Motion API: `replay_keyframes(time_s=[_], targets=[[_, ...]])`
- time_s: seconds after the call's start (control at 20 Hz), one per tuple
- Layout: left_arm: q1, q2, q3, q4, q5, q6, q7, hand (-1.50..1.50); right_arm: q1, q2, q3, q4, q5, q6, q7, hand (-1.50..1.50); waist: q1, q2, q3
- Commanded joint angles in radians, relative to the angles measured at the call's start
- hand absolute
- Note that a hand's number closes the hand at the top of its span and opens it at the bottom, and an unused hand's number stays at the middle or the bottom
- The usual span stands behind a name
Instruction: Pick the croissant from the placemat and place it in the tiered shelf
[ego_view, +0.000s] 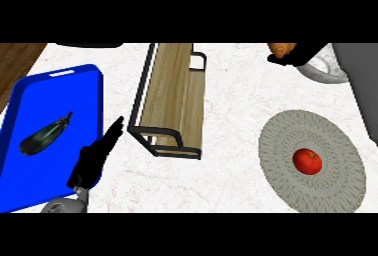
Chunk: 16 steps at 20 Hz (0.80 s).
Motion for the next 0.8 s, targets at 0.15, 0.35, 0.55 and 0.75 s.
replay_keyframes(time_s=[0.15,0.35,0.55,0.75], targets=[[-0.036,0.006,0.027,0.033,0.000,-0.004,0.008,0.00,-0.281,0.103,-0.024,0.271,0.014,-0.039,0.009,1.50,-0.009,0.000,-0.003],[-0.019,0.016,0.029,0.044,0.004,-0.027,-0.027,0.00,-0.349,0.194,-0.034,0.389,0.036,-0.132,0.054,1.50,0.003,0.003,-0.003],[-0.029,0.017,0.038,0.020,0.013,-0.033,0.009,0.00,-0.407,0.234,-0.016,0.450,0.070,-0.167,0.010,1.50,-0.009,0.000,-0.003],[-0.002,0.024,0.027,0.004,0.002,-0.039,-0.016,0.00,-0.459,0.280,0.006,0.518,0.114,-0.232,-0.001,1.50,0.019,0.010,-0.004]])
